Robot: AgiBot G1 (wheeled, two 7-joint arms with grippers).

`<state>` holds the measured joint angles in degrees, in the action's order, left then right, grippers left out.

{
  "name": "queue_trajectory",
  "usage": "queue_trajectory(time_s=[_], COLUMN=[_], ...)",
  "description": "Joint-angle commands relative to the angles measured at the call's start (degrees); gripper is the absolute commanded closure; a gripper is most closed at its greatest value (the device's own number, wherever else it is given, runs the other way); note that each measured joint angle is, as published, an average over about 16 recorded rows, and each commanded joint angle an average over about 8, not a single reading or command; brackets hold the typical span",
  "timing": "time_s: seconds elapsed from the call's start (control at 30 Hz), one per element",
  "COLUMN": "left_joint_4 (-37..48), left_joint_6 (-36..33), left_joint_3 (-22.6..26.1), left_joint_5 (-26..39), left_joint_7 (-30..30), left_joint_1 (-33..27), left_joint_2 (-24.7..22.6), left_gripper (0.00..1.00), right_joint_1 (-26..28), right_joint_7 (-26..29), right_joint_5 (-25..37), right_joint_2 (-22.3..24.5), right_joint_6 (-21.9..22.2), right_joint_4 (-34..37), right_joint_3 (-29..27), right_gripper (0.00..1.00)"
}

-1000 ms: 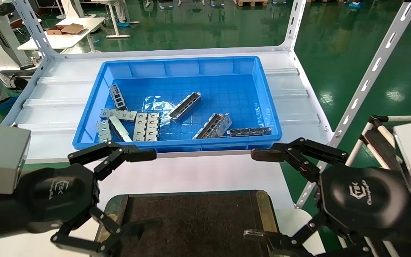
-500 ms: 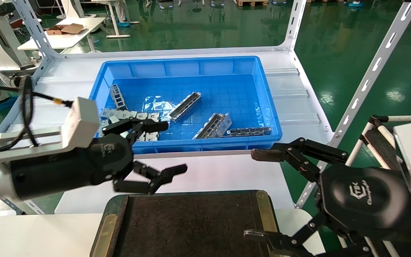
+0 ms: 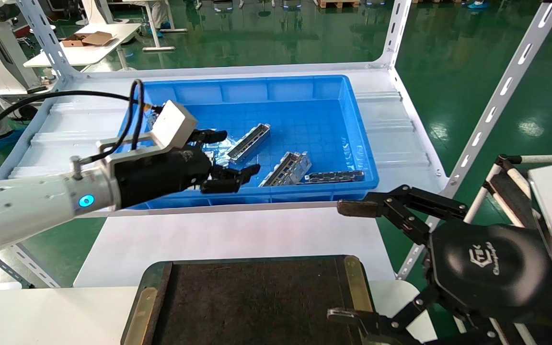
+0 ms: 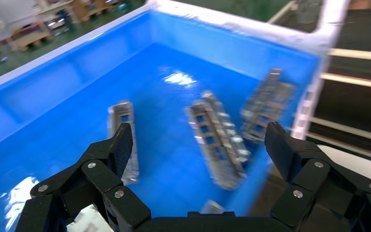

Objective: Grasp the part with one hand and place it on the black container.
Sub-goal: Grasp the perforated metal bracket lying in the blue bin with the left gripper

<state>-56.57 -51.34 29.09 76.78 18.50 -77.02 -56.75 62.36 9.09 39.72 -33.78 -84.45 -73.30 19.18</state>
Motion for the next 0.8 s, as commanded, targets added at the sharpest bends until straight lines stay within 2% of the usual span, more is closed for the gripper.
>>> queue_trajectory(time_s=[0.03, 0.3, 0.63, 0.67, 0.8], left_joint_4=[3.21, 14.95, 29.34, 30.66, 35.34], left_joint_6=[2.06, 7.39, 13.32, 13.79, 15.15], left_joint_3=[0.9, 2.08, 1.81, 1.72, 1.2], left_joint_5=[2.14, 5.25, 6.29, 6.25, 5.75], left_joint_7=[0.23, -3.57, -8.95, -9.46, -11.33], left_joint_1=[-1.62, -5.28, -9.46, -9.86, -11.37], left_joint_2=[-2.27, -9.28, -15.81, -16.32, -18.0], left_gripper=[0.0, 0.0, 0.01, 0.07, 0.55], right_joint_1=[0.0, 0.0, 0.01, 0.01, 0.01], right_joint_7=[0.0, -0.01, -0.01, -0.02, -0.02], right_joint_5=[0.0, -0.01, -0.02, -0.02, -0.02], right_joint_2=[0.0, 0.01, 0.01, 0.01, 0.01], right_joint_6=[0.0, 0.01, 0.01, 0.01, 0.01], right_joint_4=[0.0, 0.0, 0.0, 0.0, 0.0], right_joint_3=[0.0, 0.01, 0.03, 0.03, 0.04], right_gripper=[0.0, 0.0, 0.0, 0.02, 0.52])
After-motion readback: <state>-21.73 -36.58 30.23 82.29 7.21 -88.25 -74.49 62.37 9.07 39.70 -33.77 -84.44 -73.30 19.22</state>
